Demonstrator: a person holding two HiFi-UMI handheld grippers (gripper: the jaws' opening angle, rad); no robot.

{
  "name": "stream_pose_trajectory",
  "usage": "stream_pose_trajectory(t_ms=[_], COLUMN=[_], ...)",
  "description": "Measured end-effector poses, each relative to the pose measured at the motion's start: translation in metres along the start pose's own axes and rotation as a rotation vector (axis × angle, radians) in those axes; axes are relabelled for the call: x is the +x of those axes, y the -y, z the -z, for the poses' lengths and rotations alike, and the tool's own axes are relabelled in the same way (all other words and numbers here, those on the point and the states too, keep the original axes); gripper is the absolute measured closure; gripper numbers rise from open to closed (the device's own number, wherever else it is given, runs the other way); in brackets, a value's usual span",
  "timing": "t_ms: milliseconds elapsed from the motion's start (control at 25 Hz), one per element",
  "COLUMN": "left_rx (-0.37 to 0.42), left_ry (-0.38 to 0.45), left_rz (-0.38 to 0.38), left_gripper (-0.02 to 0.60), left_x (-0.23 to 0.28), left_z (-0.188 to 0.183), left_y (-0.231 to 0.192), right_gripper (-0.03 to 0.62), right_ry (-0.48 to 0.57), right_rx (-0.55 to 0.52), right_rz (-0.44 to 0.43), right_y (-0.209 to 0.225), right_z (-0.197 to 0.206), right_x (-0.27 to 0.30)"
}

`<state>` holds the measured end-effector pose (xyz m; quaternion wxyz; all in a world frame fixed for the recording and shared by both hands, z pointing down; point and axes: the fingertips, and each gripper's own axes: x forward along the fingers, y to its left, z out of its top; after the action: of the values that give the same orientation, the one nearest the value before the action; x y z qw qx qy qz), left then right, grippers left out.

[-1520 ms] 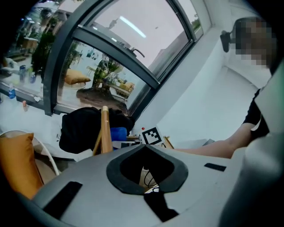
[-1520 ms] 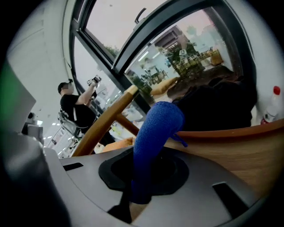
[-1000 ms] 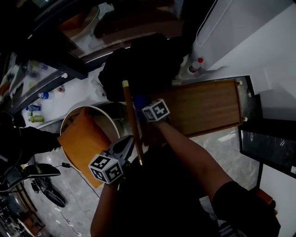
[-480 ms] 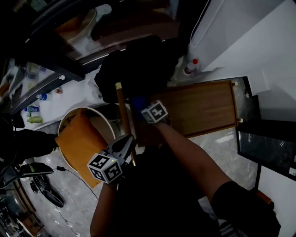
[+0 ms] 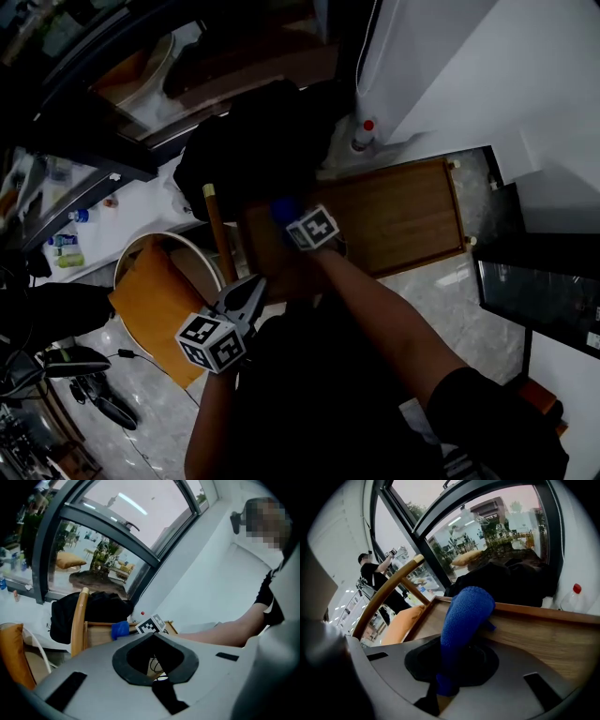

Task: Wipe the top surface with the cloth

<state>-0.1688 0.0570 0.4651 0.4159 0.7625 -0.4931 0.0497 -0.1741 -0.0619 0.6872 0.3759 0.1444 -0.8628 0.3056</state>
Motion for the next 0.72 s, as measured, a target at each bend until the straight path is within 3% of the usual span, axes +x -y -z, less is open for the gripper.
stream_pose_trajectory(t_ms=[720], left_rx=[0.018], left_ry=[-0.015], left_rz=[0.003], left_gripper=[0.571], left_x=[0.073], left_z=[-0.016], left_y=[0.049], right_gripper=[0.525], right_ry=[0.016], right_rx=[0.101], right_rz=[0.073], right_y=[0.104], right_z=[0.029], right_x=[-0.084])
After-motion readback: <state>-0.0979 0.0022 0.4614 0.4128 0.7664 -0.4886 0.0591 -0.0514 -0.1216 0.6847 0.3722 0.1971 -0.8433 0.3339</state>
